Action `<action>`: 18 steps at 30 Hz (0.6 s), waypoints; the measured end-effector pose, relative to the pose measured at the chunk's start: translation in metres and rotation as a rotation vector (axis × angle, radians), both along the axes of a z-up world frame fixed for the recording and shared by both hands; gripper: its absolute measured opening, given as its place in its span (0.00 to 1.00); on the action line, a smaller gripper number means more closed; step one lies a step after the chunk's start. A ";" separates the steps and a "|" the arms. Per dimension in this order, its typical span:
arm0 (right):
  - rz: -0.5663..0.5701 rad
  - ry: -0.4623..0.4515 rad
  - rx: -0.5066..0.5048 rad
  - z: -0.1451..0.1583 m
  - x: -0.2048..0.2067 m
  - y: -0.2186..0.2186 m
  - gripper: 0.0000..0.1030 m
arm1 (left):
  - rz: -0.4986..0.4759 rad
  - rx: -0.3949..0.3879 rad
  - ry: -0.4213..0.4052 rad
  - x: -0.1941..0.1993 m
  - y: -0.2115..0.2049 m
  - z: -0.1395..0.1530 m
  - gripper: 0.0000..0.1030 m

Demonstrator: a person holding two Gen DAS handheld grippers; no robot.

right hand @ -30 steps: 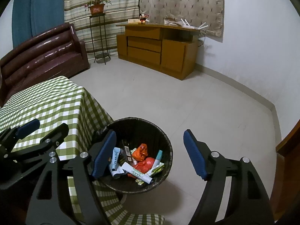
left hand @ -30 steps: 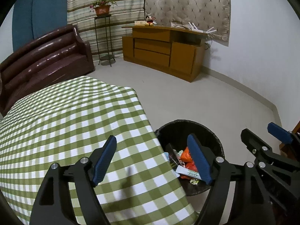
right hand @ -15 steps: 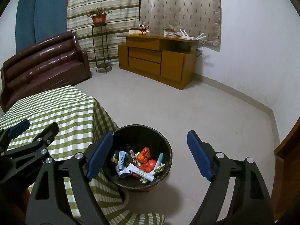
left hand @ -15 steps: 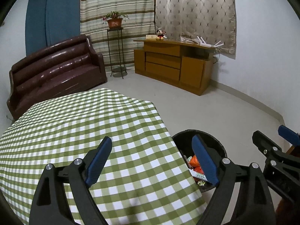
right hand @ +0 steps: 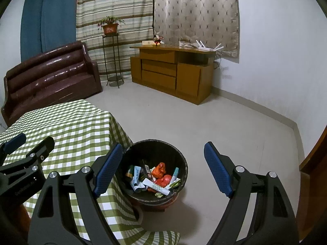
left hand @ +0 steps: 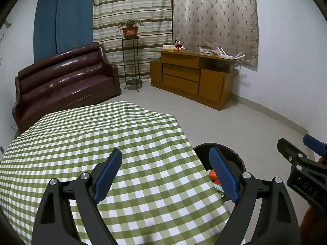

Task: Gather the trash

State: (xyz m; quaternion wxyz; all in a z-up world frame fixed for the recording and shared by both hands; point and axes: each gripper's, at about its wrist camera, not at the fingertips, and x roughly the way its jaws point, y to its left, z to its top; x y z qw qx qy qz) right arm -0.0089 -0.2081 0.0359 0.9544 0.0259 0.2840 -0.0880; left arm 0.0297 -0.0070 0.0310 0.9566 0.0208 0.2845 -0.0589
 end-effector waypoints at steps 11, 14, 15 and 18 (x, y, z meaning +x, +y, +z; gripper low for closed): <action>0.008 -0.008 -0.002 0.000 -0.009 -0.001 0.78 | 0.005 0.000 -0.018 -0.009 0.003 0.004 0.82; 0.008 -0.013 -0.002 0.001 -0.012 -0.001 0.78 | 0.004 -0.001 -0.021 -0.011 0.003 0.005 0.82; 0.008 -0.014 -0.003 0.002 -0.013 -0.001 0.78 | 0.004 -0.002 -0.021 -0.012 0.003 0.005 0.82; 0.008 -0.015 -0.003 0.003 -0.014 -0.002 0.78 | 0.004 -0.002 -0.019 -0.012 0.004 0.005 0.82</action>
